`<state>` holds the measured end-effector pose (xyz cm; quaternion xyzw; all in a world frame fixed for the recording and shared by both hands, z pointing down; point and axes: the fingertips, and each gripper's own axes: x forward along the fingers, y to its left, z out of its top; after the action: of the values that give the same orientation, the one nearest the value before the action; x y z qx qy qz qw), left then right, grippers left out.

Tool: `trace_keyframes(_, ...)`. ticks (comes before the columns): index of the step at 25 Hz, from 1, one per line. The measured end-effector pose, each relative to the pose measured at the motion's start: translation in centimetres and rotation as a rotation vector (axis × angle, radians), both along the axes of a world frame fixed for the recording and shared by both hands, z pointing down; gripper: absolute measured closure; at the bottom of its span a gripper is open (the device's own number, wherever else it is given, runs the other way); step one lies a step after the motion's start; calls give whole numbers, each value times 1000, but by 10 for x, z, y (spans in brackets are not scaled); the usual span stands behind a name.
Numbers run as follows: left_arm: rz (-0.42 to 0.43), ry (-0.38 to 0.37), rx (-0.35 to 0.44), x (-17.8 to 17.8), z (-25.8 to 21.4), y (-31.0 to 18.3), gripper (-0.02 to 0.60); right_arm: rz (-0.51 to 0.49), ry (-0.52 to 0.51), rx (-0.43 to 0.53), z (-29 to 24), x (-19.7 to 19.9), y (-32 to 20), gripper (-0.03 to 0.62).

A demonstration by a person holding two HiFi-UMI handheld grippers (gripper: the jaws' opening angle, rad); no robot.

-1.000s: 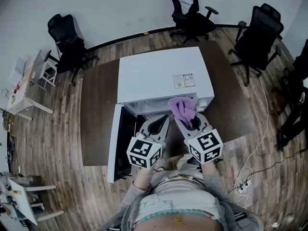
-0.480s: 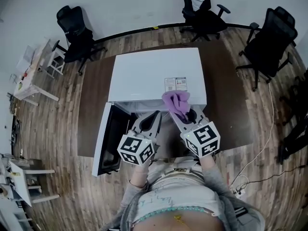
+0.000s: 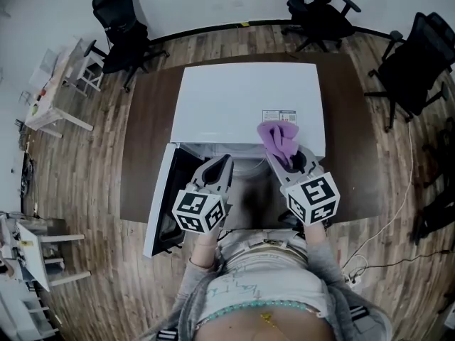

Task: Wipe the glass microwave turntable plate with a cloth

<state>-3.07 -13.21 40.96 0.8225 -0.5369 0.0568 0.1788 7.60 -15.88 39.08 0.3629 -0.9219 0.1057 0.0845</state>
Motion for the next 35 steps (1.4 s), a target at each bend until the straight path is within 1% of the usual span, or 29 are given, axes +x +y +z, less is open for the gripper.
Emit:
trace_keyframes(5,76,26,-50,-9,15,-11,574,56,4,-3,0,-12,-9,482)
trace_keyframes(9,136,27,-57,-13,19,-12,574,71,22,-4,2,-26,-7,482)
trace_keyframes(12,156,27,-67,-16,25,-13,574,73,34,-14,7,-35,-6,482)
trace_keyframes(18,148,42,-83,-34,35,-10,574,86,58,-24,12,-41,-8,482)
trace_keyframes(22,116,50,-88,-44,44,-9,572,100,70,-25,14,-41,-9,482)
trace_keyframes(29,79,114,-144,-49,71,-8,572,123,88,-33,17,-40,-7,482)
trace_keyframes(35,70,96,-196,-51,97,-10,572,125,99,-35,20,-41,-8,482)
